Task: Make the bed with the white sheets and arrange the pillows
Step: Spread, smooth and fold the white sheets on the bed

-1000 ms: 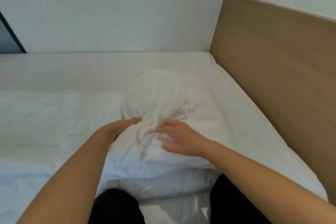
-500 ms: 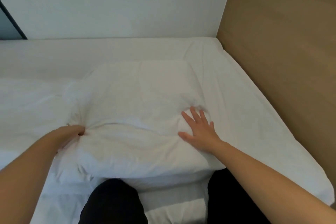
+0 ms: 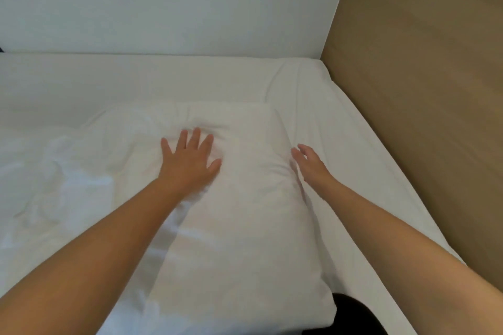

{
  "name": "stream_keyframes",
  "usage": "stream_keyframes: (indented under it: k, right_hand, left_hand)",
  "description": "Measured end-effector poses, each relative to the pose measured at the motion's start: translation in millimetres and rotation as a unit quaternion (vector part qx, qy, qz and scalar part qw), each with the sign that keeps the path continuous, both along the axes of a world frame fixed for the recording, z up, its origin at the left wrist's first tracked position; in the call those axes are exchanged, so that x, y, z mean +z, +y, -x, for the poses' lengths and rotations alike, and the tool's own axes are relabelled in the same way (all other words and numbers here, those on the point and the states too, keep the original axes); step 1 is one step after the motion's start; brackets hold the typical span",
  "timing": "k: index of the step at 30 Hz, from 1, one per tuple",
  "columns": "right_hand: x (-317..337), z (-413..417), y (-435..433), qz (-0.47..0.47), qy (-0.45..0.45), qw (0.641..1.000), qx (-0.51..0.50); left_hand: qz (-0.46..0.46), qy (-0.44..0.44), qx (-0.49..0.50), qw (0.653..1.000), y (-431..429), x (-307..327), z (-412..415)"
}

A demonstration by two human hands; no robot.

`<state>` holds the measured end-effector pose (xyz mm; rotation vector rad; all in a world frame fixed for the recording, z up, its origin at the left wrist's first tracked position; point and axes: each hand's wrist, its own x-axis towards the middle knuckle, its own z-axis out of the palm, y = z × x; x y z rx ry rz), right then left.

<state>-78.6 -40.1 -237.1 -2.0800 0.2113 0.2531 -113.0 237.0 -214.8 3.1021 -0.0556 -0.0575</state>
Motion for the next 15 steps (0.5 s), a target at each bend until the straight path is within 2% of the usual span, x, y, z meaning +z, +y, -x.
stream_keyframes:
  k: [5,10,12,15]
  right_hand:
    - [24.0,-94.1,10.9,-0.059,0.017,0.994,0.089]
    - [15.8,-192.3,37.5,-0.054,0.035,0.983,0.174]
    - [-0.5,-226.6,42.8,-0.020,0.116,0.960,0.253]
    - [-25.6,-248.1,38.8,0.003,0.258,0.908,0.330]
  left_hand:
    - [-0.018,-0.023,0.031,0.999,-6.4,-23.2,-50.3]
    - [-0.033,-0.034,0.072,0.996,2.0,-57.9,-61.3]
    - [-0.026,-0.040,0.075,0.996,3.8,-68.3,-60.0]
    - [-0.007,-0.052,0.080,0.995,9.5,-68.4,-64.7]
